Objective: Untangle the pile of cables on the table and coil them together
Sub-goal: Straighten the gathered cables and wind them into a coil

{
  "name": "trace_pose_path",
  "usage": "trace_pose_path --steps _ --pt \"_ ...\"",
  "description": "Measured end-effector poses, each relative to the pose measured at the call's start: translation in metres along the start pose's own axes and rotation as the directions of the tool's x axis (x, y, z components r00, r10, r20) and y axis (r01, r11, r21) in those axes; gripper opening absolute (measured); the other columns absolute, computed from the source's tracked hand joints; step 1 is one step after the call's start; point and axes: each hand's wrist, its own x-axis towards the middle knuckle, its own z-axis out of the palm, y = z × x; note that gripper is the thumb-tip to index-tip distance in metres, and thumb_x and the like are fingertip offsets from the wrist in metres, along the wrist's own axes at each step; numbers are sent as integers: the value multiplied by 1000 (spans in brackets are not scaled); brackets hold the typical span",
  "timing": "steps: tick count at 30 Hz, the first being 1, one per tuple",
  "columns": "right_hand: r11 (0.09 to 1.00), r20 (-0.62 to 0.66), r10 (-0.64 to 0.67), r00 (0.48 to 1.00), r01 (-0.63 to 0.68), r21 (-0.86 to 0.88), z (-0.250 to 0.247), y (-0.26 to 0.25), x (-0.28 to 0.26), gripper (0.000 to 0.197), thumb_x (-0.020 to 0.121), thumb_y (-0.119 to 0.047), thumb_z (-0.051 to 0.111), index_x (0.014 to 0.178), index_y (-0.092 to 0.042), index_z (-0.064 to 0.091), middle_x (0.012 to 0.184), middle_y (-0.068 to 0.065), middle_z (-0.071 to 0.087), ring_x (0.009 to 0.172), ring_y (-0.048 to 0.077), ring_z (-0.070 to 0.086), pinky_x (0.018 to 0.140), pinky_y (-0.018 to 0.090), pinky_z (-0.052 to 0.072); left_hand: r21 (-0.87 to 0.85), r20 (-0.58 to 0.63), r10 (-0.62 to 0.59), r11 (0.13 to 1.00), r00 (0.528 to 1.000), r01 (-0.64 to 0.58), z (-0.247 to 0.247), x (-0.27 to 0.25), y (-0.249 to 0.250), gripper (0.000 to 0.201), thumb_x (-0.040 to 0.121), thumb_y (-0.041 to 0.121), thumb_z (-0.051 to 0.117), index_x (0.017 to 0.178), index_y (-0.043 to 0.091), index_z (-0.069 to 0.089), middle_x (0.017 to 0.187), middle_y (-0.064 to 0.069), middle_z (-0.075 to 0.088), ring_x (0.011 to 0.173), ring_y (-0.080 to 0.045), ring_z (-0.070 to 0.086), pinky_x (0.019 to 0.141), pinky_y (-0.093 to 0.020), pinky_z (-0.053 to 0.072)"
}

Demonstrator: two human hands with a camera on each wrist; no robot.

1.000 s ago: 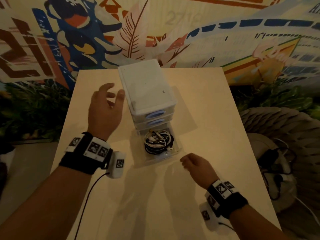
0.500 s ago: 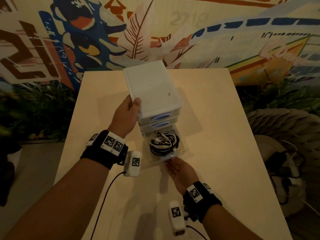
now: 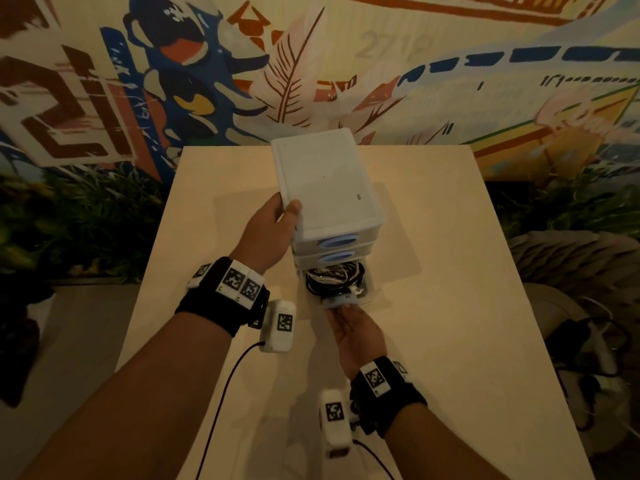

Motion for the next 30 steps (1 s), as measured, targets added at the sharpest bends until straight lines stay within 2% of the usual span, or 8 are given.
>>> trace_pose_path --steps 3,5,9,12,18,24,26,30 --pt "1000 24 -17 1000 16 22 9 -4 9 21 101 3 49 108 -6 67 97 11 73 91 26 68 71 28 62 3 0 12 1000 1000 -12 1 -1 -2 36 81 75 48 109 58 62 121 12 70 113 -18 66 97 -52 55" --pt "999 34 -26 999 26 23 13 -6 15 22 101 2 48 112 -5 65 98 10 73 91 26 68 69 27 62 2 -1 19 1000 1000 -19 3 -2 -3 38 83 73 47 113 54 62 122 11 70 114 -18 66 98 -51 55" --pt "999 51 -39 998 38 21 23 -9 23 26 102 2 47 120 -6 63 110 12 70 97 26 67 74 27 62 5 -15 32 999 999 -32 5 0 -3 32 92 59 46 119 46 59 121 10 69 112 -19 65 97 -52 55" --pt "999 60 -40 997 39 26 28 -9 26 24 103 1 46 112 -8 66 110 12 70 96 24 67 76 27 61 0 -8 19 1000 1000 -19 5 0 -3 33 86 68 46 112 53 60 120 12 70 111 -17 66 96 -52 56" --pt "997 47 -64 997 62 44 35 -8 34 36 102 1 48 136 -7 58 132 15 65 122 29 62 85 28 60 -8 -16 29 1000 999 -29 7 -5 0 43 82 71 45 117 49 60 122 9 69 114 -18 65 99 -50 55" --pt "997 43 -77 996 75 25 46 -12 40 26 101 2 51 118 -8 67 114 13 71 110 28 65 94 33 55 -17 -18 14 1000 1000 -14 6 -7 4 39 79 73 46 110 54 60 122 12 69 115 -16 65 100 -50 54" --pt "998 37 -66 997 66 0 52 -15 41 22 101 1 52 109 -10 69 114 13 71 109 28 66 89 32 57 -10 -12 14 1000 1000 -14 6 -7 3 35 79 75 46 105 57 61 120 11 70 114 -18 66 100 -52 54" --pt "999 29 -44 999 44 -3 52 -19 42 21 101 0 52 107 -10 69 114 13 71 107 28 67 80 29 60 -35 -8 5 999 1000 -6 6 -7 0 38 79 74 48 108 55 62 121 9 70 114 -19 66 100 -52 54"
